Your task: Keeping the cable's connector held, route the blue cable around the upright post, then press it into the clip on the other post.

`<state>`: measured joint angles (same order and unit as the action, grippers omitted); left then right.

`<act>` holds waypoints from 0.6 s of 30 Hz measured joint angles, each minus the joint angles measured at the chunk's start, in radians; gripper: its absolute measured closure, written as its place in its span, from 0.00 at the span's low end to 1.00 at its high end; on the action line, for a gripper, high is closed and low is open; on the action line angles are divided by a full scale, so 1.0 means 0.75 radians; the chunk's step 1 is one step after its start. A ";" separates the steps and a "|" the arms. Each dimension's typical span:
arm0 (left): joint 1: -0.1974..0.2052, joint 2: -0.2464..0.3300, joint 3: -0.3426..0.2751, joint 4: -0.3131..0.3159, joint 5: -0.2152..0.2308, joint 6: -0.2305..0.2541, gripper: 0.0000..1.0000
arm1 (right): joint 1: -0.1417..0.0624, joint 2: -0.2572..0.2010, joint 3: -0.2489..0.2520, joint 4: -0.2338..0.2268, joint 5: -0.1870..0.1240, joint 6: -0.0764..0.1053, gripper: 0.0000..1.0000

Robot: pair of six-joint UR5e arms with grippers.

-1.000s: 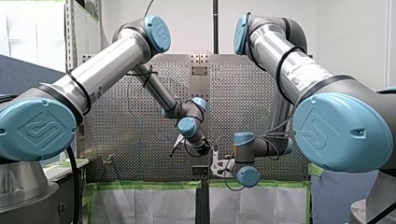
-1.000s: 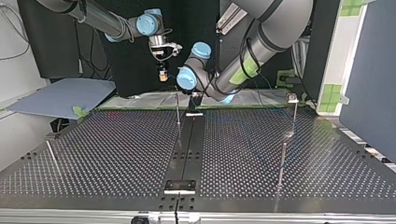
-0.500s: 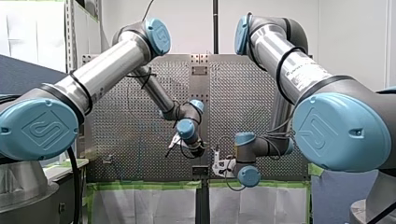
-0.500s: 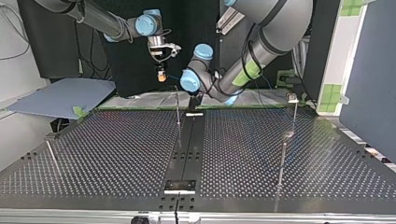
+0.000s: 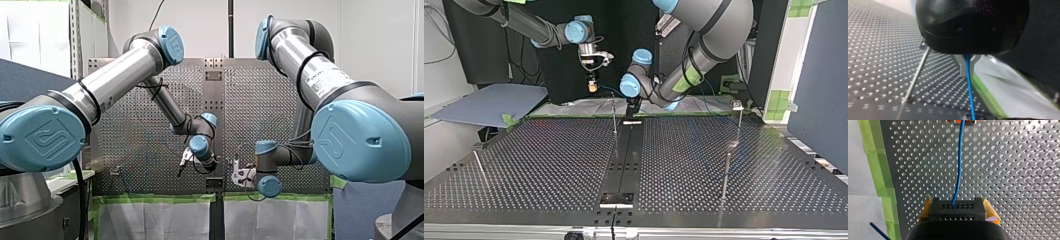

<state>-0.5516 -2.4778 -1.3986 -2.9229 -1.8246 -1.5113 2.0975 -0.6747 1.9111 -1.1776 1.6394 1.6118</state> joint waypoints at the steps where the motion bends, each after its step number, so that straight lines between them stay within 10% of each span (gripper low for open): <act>1: 0.000 -0.001 0.000 0.017 -0.005 -0.009 1.00 | -0.005 0.000 -0.006 0.008 -0.002 -0.002 1.00; 18: 0.016 -0.006 0.000 0.218 0.052 -0.163 1.00 | -0.076 0.000 -0.082 0.166 -0.005 -0.042 1.00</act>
<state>-0.5397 -2.4826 -1.3986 -2.7594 -1.7858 -1.6338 2.0407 -0.6750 1.8496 -1.0528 1.6353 1.5802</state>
